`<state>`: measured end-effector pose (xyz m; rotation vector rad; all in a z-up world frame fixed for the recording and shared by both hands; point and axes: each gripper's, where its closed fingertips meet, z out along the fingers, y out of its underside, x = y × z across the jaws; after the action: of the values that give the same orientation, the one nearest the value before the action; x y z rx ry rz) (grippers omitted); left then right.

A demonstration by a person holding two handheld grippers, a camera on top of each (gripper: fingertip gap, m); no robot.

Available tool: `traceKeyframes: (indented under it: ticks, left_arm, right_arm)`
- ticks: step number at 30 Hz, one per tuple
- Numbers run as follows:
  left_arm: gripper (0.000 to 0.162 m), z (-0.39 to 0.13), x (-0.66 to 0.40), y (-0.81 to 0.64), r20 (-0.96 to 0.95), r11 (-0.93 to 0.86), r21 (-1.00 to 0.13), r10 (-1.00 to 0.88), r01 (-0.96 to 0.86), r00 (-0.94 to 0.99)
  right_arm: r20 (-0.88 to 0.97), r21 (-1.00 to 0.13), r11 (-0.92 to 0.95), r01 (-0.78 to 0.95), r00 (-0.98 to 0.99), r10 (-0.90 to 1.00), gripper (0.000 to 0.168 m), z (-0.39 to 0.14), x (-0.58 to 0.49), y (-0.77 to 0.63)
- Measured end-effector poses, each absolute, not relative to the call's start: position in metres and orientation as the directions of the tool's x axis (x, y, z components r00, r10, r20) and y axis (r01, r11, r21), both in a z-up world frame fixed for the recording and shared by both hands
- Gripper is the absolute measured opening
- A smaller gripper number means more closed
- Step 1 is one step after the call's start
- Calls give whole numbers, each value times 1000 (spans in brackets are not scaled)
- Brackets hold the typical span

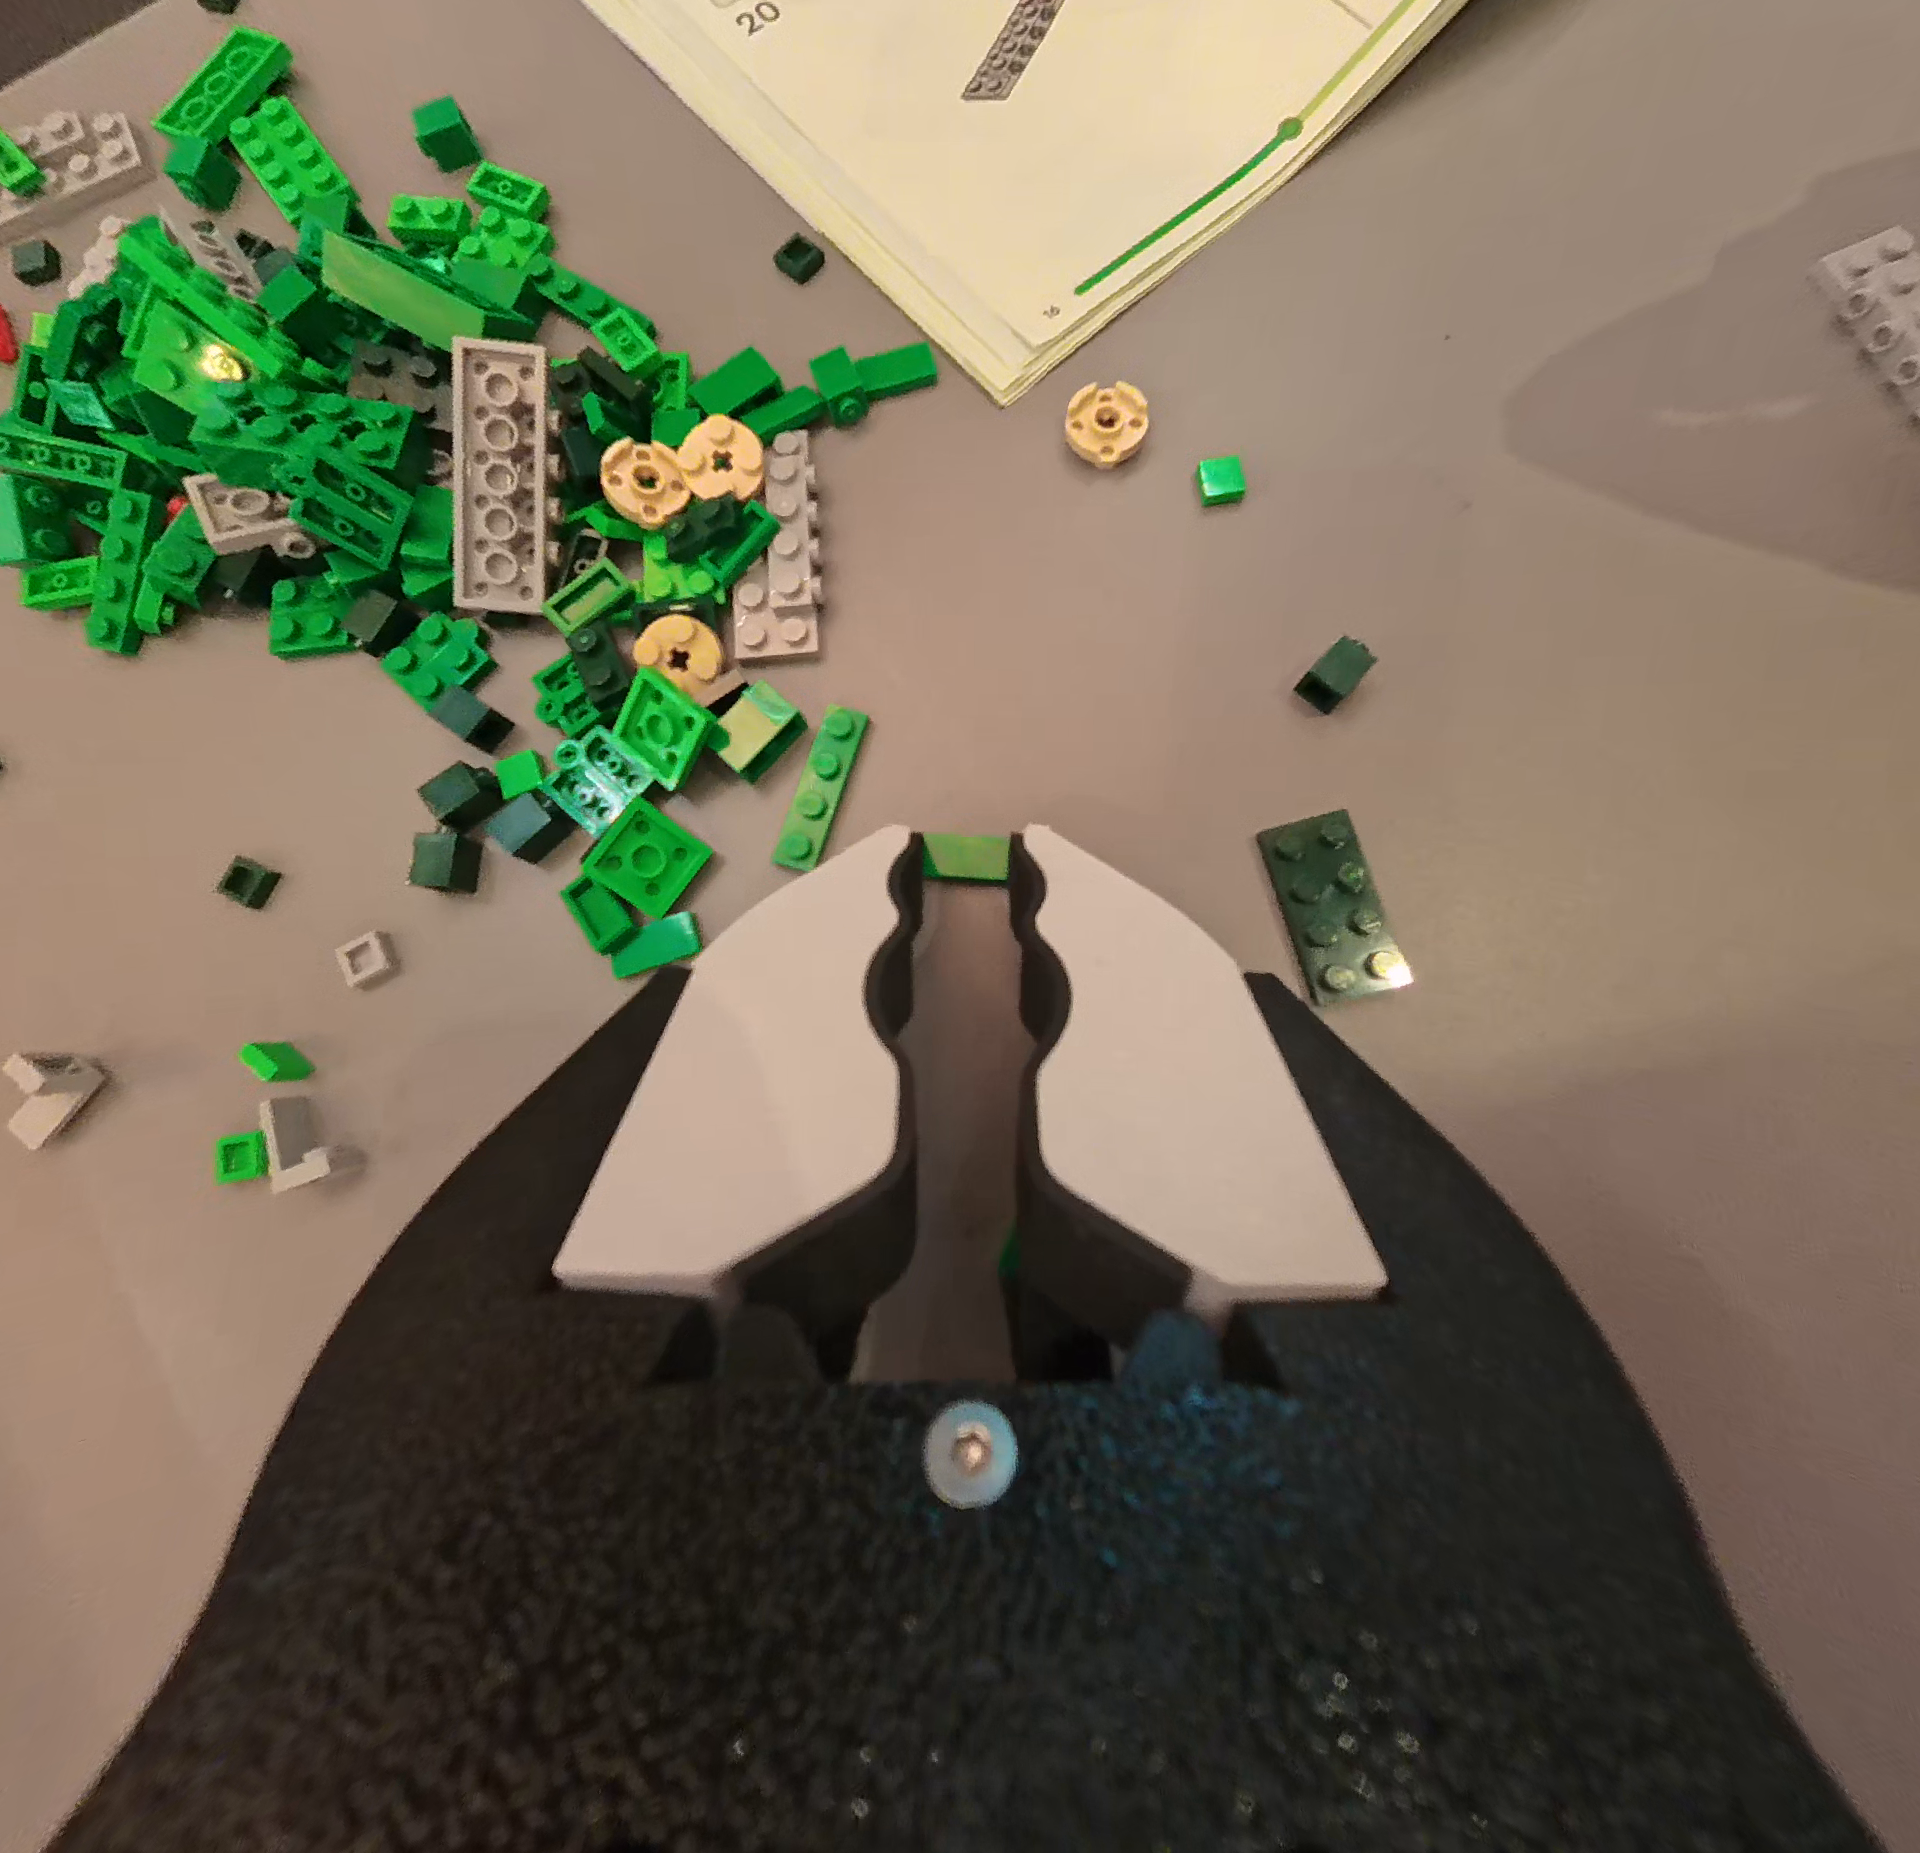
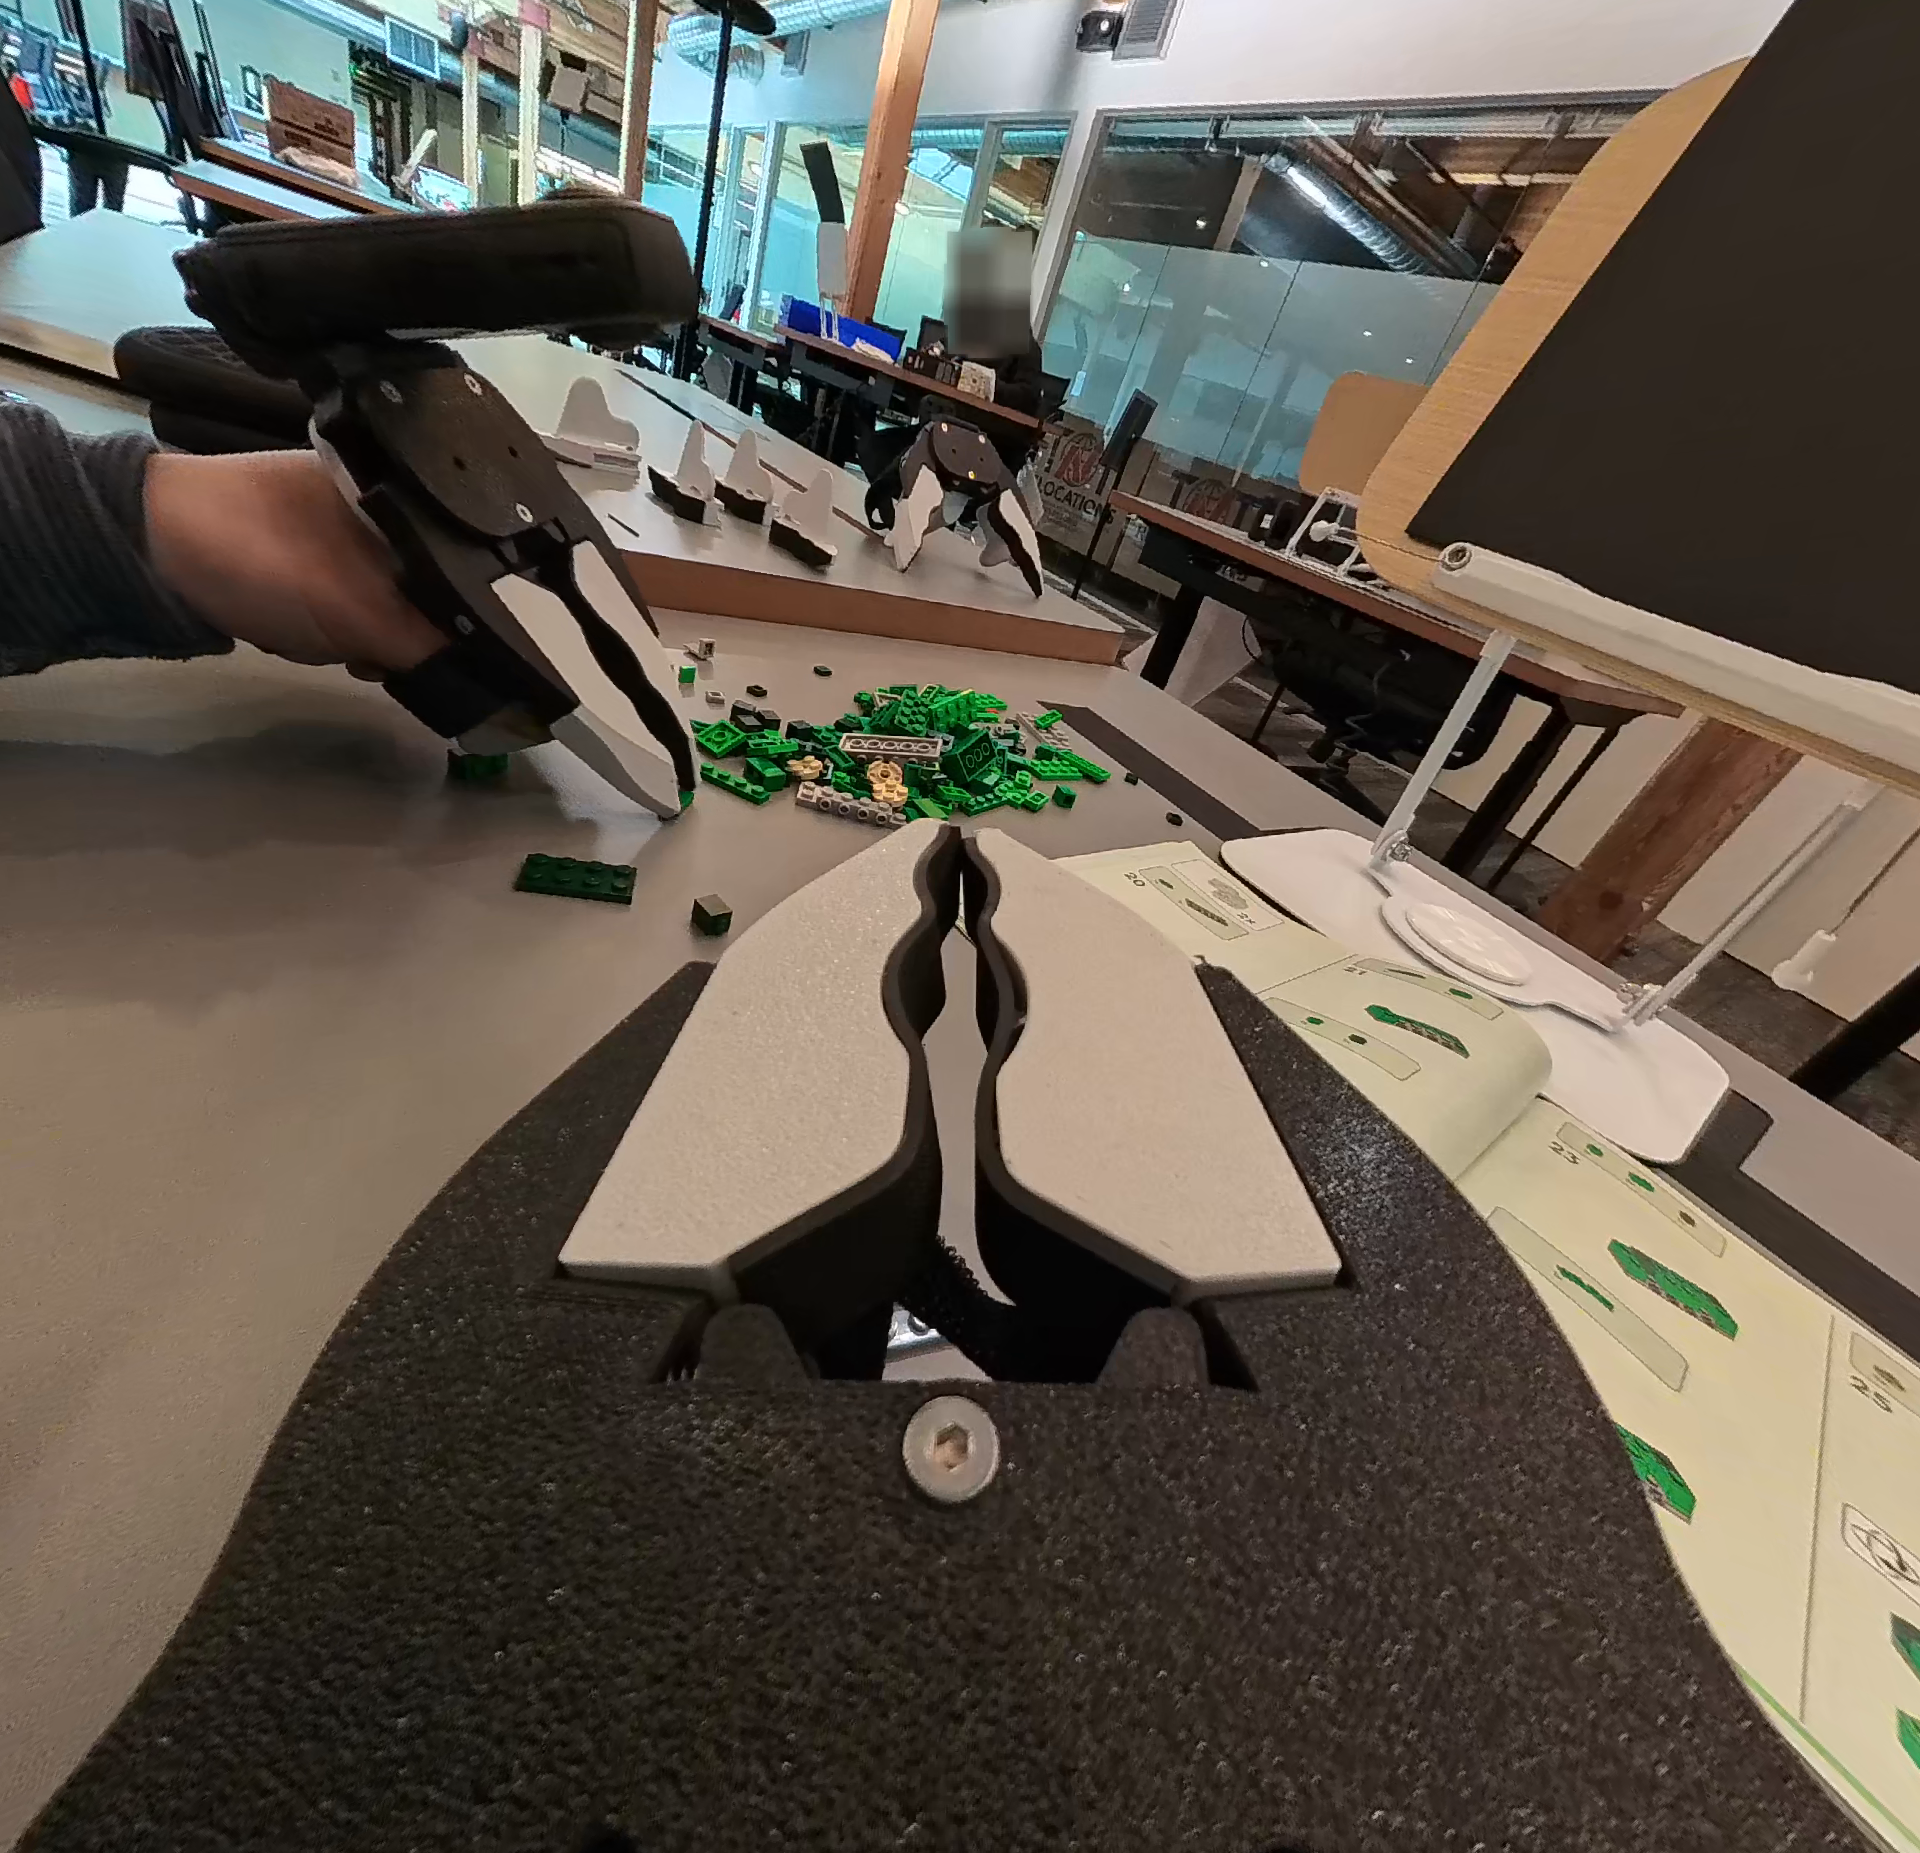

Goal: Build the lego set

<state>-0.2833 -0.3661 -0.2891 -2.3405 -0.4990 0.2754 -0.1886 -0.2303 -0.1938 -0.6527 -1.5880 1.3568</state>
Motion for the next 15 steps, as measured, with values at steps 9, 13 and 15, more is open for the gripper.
traceKeyframes:
  ticks: [9,13,15]
  left_arm:
    - [15,-285,-297,-395,-111,-659,-697,486,281,867]
    - [15,-278,-306,-410,-119,-631,-715,534,301,837]
    - [15,-275,-309,-419,-112,-612,-726,554,313,825]
  right_arm:
    - [295,-955,248,-162,-440,848,0,-194,-189,-230]
    - [294,-955,247,-161,-440,848,0,-194,-189,-230]
    - [294,-955,247,-161,-440,848,0,-194,-189,-230]
